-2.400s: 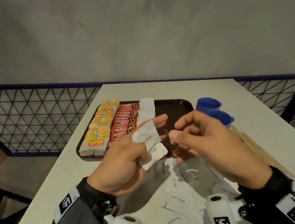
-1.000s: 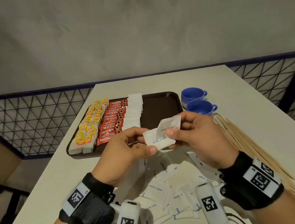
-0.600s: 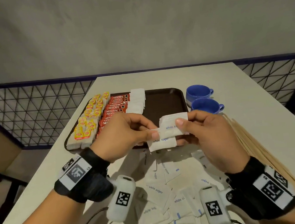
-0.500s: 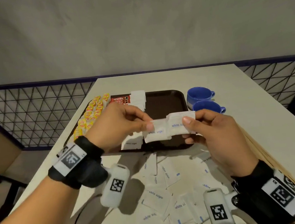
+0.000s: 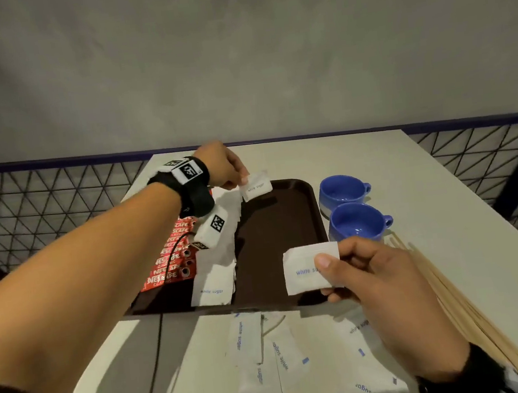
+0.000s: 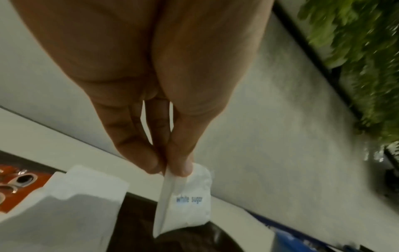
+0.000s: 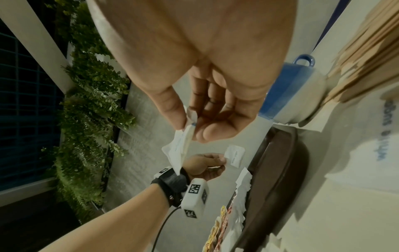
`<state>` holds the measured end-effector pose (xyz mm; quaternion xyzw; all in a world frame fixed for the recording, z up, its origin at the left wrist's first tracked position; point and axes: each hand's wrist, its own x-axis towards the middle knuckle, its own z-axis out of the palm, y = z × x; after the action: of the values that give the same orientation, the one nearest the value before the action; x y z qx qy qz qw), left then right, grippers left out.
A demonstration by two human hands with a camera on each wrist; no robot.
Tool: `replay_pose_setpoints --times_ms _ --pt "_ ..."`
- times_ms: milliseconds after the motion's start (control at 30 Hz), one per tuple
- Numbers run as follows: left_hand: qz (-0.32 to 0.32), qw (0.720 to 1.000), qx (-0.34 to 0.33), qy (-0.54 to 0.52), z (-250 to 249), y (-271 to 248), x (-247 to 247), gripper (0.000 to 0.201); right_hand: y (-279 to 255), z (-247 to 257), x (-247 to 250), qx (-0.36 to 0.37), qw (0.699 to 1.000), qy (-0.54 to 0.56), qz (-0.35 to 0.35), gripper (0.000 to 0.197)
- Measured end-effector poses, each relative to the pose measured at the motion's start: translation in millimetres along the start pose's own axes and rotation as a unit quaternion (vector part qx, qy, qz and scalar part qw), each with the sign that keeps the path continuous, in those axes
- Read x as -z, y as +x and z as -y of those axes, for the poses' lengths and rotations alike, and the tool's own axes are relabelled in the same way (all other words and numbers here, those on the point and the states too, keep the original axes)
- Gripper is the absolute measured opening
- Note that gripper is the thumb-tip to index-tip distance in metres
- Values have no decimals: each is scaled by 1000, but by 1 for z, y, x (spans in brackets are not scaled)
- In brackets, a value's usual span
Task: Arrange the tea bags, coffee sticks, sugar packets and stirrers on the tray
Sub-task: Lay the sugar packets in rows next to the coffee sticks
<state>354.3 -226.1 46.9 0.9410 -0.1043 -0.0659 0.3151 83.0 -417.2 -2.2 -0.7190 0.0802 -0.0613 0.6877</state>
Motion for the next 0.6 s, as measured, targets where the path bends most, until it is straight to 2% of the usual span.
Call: replay_pose_setpoints --times_ms 200,433,533,600 --pt "61 995 37 62 8 48 -18 9 10 -3 4 -42 999 -8 -5 4" --pt "36 992 45 116 10 82 -24 13 12 -5 3 -57 998 24 7 11" --pt "22 992 46 119 11 87 -26 12 14 -6 3 -67 997 21 22 4" --pt "16 992 43 115 11 88 -27 11 14 -7 4 -71 997 14 28 7"
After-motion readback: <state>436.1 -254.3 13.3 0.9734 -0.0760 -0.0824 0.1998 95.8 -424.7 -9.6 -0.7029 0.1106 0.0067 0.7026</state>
